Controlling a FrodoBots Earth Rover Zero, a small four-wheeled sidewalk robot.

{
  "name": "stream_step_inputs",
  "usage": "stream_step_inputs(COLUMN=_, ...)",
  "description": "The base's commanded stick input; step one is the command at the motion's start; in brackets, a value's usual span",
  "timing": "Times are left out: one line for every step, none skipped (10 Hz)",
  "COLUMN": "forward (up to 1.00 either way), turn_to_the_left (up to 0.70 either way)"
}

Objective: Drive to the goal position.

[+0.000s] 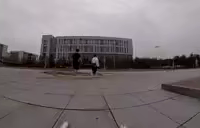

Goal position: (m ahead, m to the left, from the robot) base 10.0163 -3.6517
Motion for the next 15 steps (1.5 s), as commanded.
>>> stream_step_inputs(forward=0.70, turn_to_the_left=-0.29)
stream_step_inputs(forward=0.70, turn_to_the_left=-0.13)
stream_step_inputs(forward=0.70, turn_to_the_left=-0.02)
stream_step_inputs(forward=0.70, turn_to_the_left=0.00)
stream_step_inputs(forward=0.70, turn_to_the_left=0.00)
stream_step_inputs(forward=0.70, turn_to_the_left=-0.01)
stream_step_inputs(forward=0.70, turn_to_the_left=-0.27)
stream_step_inputs(forward=0.70, turn_to_the_left=-0.31)
stream_step_inputs(forward=0.70, turn_to_the_left=-0.20)
stream_step_inputs(forward=0.70, turn_to_the_left=-0.03)
stream_step_inputs(forward=0.70, turn_to_the_left=0.00)
stream_step_inputs(forward=0.70, turn_to_the_left=0.00)
stream_step_inputs(forward=0.70, turn_to_the_left=-0.05)
stream_step_inputs(forward=0.70, turn_to_the_left=-0.28)
stream_step_inputs(forward=0.70, turn_to_the_left=-0.25)
